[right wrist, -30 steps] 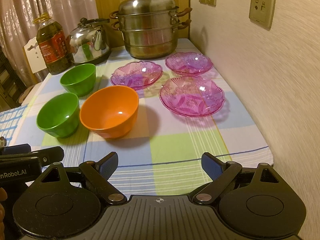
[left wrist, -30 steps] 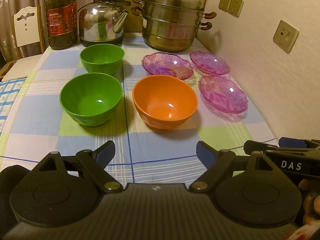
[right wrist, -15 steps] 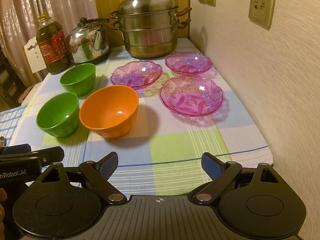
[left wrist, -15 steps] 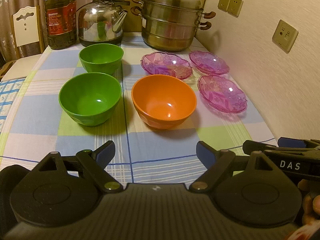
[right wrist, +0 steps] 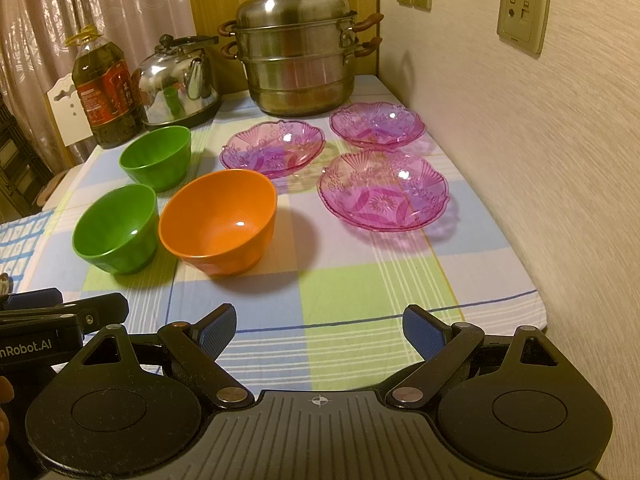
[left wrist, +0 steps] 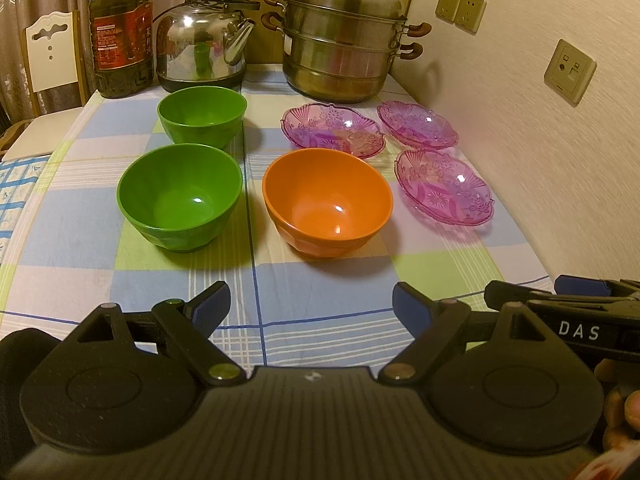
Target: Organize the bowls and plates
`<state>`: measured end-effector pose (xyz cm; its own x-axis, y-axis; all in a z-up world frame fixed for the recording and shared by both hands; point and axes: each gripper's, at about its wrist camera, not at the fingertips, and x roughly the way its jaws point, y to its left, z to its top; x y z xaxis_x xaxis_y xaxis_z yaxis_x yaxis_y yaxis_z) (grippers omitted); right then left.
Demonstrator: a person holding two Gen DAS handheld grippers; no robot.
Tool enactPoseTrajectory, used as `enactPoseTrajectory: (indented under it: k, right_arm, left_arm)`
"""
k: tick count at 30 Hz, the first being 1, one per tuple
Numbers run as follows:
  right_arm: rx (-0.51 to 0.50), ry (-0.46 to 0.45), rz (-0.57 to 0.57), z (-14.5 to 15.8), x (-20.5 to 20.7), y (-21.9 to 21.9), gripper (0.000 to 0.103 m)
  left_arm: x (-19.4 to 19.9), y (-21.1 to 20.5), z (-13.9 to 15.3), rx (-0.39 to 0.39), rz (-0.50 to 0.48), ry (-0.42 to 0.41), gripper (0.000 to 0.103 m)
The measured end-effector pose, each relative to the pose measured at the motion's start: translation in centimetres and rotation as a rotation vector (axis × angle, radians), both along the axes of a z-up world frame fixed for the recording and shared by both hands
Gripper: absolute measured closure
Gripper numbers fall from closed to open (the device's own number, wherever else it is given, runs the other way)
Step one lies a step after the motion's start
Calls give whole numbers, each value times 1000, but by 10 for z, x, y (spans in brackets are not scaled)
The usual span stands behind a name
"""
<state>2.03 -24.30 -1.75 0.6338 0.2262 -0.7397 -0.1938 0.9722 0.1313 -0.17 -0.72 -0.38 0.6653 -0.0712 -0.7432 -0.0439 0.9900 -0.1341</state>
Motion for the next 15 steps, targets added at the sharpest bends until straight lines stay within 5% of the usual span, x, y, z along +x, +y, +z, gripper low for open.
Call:
enactPoseTrajectory:
  k: [15]
  right_arm:
    - [1, 1, 0, 0, 0, 0, 13]
  left_arm:
    - [0, -1, 0, -1, 0, 0, 17]
